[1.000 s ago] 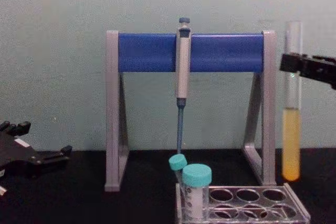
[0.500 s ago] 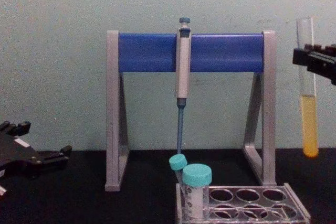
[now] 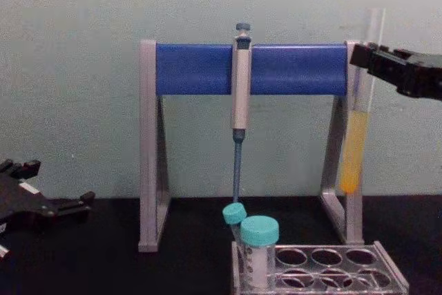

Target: Pick up the test tube from the test tube rack, shake it, then place it back into the test tube rack.

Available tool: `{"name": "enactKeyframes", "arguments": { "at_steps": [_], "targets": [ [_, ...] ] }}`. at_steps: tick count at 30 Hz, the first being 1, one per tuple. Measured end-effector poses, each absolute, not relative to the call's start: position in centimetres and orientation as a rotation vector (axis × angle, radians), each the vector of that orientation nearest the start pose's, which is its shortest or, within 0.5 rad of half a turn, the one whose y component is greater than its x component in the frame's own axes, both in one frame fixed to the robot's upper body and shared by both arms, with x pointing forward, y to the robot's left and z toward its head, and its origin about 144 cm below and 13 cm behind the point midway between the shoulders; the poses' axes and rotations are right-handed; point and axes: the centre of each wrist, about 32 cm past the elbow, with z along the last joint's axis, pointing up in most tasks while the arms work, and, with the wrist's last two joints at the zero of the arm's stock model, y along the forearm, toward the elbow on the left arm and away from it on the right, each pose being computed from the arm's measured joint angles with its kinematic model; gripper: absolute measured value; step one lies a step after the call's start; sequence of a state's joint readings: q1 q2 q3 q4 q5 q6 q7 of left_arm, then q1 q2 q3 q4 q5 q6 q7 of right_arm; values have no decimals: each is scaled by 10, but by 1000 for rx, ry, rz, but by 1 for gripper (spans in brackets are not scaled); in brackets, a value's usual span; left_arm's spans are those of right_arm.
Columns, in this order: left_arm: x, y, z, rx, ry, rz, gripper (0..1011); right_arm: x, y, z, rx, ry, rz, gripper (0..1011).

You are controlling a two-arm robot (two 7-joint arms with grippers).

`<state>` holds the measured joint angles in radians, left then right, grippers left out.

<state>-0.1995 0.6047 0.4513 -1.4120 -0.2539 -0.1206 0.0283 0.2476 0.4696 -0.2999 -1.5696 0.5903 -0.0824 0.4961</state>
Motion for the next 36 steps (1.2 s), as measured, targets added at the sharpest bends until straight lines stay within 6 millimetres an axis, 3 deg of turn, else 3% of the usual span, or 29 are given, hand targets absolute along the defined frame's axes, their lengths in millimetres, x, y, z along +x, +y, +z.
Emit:
{"name": "enactKeyframes", "arguments": {
  "at_steps": [18,27,36],
  "targets": [
    [489,310,1140,304,-285,1248,1001,502,-291,1221,212,-1,-656,229],
    [489,310,1140,304,-285,1248,1001,496,-302,1225,147,-20,-682,229],
    [489,310,1140,304,-285,1248,1001,498,-297,1224,133,-75,-699,229]
  ]
}}
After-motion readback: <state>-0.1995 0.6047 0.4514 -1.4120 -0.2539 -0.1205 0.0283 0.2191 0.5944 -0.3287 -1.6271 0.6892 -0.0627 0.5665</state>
